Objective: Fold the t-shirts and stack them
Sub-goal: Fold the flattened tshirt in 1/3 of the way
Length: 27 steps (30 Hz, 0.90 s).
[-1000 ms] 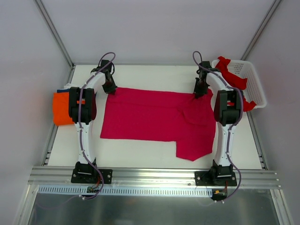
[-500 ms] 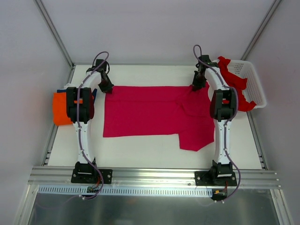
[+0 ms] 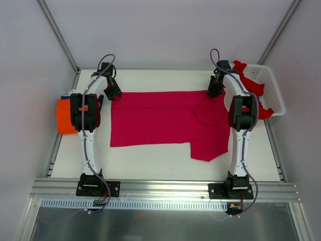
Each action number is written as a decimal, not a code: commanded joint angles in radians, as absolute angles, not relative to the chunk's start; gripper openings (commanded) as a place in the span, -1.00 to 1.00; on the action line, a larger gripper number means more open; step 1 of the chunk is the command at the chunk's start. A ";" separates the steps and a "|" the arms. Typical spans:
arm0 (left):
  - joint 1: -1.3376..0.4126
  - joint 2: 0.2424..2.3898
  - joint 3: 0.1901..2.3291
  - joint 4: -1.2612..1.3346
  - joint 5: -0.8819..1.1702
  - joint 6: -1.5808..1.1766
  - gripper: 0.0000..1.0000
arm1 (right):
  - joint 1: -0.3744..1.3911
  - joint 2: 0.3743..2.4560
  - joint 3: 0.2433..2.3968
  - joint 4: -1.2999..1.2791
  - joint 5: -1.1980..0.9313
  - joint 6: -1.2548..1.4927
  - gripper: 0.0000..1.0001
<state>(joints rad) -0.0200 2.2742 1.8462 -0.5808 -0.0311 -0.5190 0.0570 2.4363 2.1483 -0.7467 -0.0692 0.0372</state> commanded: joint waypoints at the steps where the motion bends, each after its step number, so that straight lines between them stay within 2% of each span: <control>1: -0.037 2.199 1.923 -0.572 -0.144 -0.477 0.05 | 0.044 2.281 1.995 -0.519 -0.092 0.008 -0.08; 2: -0.064 2.181 1.940 -0.560 -0.164 -0.463 0.30 | 0.044 2.193 1.956 -0.474 -0.103 -0.014 0.07; 3: -0.081 2.165 1.975 -0.557 -0.216 -0.453 0.86 | 0.044 2.145 1.918 -0.433 -0.103 -0.023 0.14; 4: -0.098 2.122 1.992 -0.552 -0.248 -0.425 0.98 | 0.044 2.091 1.839 -0.354 -0.101 -0.032 0.27; 6: -0.162 2.073 2.020 -0.535 -0.348 -0.376 0.98 | 0.048 1.932 1.769 -0.299 -0.091 -0.041 0.39; 8: -0.233 1.994 2.013 -0.525 -0.405 -0.347 0.98 | 0.049 1.780 1.700 -0.302 -0.091 -0.058 0.42; 11: -0.287 1.869 1.907 -0.522 -0.477 -0.347 0.98 | 0.057 1.628 1.585 -0.340 -0.090 -0.078 0.47; 14: -0.328 1.718 1.618 -0.518 -0.494 -0.412 0.98 | 0.067 1.427 1.438 -0.409 -0.063 -0.077 0.55; 20: -0.387 1.392 1.136 -0.511 -0.486 -0.592 0.98 | 0.074 1.083 1.056 -0.532 -0.020 -0.017 0.53; 22: -0.403 1.335 1.013 -0.511 -0.442 -0.636 0.98 | 0.081 0.970 0.921 -0.546 -0.006 0.017 0.52; 27: -0.437 1.209 0.832 -0.515 -0.416 -0.693 0.98 | 0.103 0.783 0.744 -0.601 0.044 0.063 0.51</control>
<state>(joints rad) -0.4217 1.2888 0.8791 -0.5198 -0.4286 -0.6151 0.0864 0.8856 0.7792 -0.5507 -0.0116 0.0143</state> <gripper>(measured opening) 0.990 0.754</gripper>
